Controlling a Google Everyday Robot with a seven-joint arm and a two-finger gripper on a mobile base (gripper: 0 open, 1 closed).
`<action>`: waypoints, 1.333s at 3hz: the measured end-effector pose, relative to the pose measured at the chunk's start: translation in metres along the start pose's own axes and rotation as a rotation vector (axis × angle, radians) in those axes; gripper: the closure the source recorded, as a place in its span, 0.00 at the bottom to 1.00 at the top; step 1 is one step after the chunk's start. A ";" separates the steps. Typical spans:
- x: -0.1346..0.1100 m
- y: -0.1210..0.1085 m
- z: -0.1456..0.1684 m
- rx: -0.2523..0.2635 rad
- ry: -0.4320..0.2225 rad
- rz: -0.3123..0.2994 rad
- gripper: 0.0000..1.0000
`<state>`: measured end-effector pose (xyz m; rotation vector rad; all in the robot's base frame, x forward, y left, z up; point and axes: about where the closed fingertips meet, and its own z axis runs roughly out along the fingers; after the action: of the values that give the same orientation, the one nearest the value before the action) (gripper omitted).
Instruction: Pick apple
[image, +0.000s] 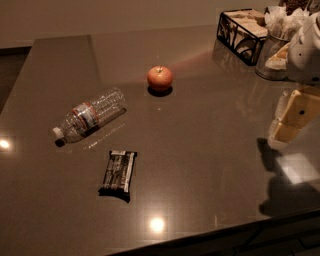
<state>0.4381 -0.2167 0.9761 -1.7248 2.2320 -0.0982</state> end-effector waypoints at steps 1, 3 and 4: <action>0.000 0.000 0.000 0.000 0.000 0.000 0.00; -0.049 -0.034 0.020 -0.068 -0.099 0.028 0.00; -0.087 -0.065 0.043 -0.059 -0.131 0.070 0.00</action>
Offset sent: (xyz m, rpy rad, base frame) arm 0.0298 0.0323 0.0029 0.0711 0.1074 0.0284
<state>0.5301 -0.1449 0.9695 -1.6305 2.2173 0.0952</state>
